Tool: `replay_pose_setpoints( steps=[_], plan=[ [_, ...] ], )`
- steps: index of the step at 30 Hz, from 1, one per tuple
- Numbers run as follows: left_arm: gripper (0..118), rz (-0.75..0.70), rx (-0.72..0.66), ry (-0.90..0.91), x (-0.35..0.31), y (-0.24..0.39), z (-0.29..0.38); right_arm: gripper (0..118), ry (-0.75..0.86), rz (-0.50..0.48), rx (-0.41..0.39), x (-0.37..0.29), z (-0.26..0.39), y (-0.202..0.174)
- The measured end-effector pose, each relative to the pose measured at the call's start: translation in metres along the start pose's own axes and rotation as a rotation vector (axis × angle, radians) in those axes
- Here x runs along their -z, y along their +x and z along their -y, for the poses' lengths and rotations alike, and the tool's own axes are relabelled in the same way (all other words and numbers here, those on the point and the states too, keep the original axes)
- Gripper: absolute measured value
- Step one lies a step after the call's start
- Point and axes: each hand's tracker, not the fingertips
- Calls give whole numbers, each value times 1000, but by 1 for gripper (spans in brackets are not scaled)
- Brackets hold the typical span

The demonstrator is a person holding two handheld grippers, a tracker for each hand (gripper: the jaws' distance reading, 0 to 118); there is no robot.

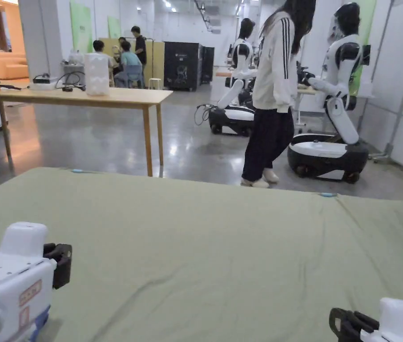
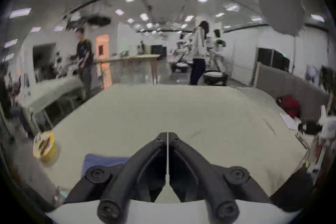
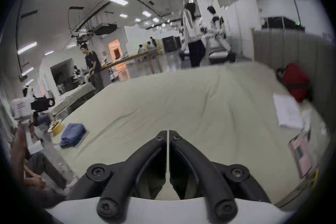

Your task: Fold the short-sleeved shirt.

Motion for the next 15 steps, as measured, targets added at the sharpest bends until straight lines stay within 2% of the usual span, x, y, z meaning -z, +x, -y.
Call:
replay_pose_setpoints(
  steps=[2, 6, 7, 9, 12, 15],
  plan=[
    [0, -11, 99, 38, 4, 60, -7, 3, 63, 43, -42, -4, -26, 2],
    [0, -6, 157, 130, -16, 152, -30, 4, 151, 86, -139, -1, -60, 6],
    [0, -31, 141, 136, -11, 138, -38, 4, 156, 102, -171, -1, -64, 5],
    [0, -22, 124, 140, -21, 162, -42, 4, 173, 170, -219, 7, -66, 6],
    [0, 15, 111, 129, -7, 155, -46, 5, 150, 111, -172, 11, -77, 3],
    [6, 22, 147, 146, -2, 154, -40, 15, 171, 88, -200, 1, -79, -6]
  ],
)
